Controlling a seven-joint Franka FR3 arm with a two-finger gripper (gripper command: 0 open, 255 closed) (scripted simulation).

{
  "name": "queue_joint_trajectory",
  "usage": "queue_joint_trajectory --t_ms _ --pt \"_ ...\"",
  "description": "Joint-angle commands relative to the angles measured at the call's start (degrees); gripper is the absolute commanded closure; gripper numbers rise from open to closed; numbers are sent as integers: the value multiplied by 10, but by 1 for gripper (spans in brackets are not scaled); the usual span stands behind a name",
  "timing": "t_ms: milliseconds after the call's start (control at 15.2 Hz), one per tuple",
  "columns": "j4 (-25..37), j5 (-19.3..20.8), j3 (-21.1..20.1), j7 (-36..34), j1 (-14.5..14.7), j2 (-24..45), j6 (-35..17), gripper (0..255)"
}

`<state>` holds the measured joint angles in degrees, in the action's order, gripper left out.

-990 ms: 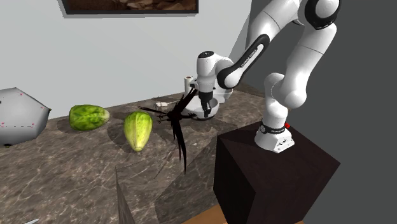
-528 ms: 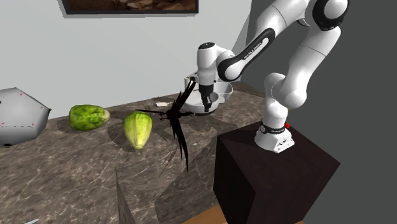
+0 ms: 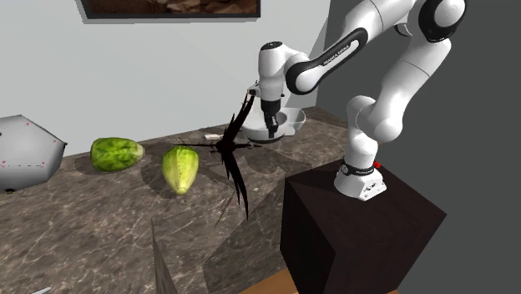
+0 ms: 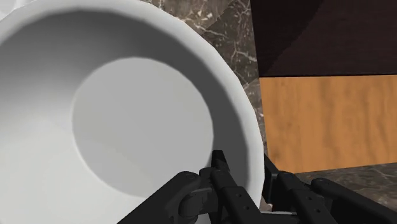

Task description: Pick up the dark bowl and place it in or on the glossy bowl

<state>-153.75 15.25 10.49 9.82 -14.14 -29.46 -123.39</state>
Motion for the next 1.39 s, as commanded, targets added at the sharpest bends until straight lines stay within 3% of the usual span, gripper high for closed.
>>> queue_joint_trajectory --t_ms 0,594,1320 --pt "12 -3 -3 2 2 -9 20 255" --pt "59 -13 -10 11 5 -36 94 255" --pt "39 75 110 164 -85 -110 116 255"
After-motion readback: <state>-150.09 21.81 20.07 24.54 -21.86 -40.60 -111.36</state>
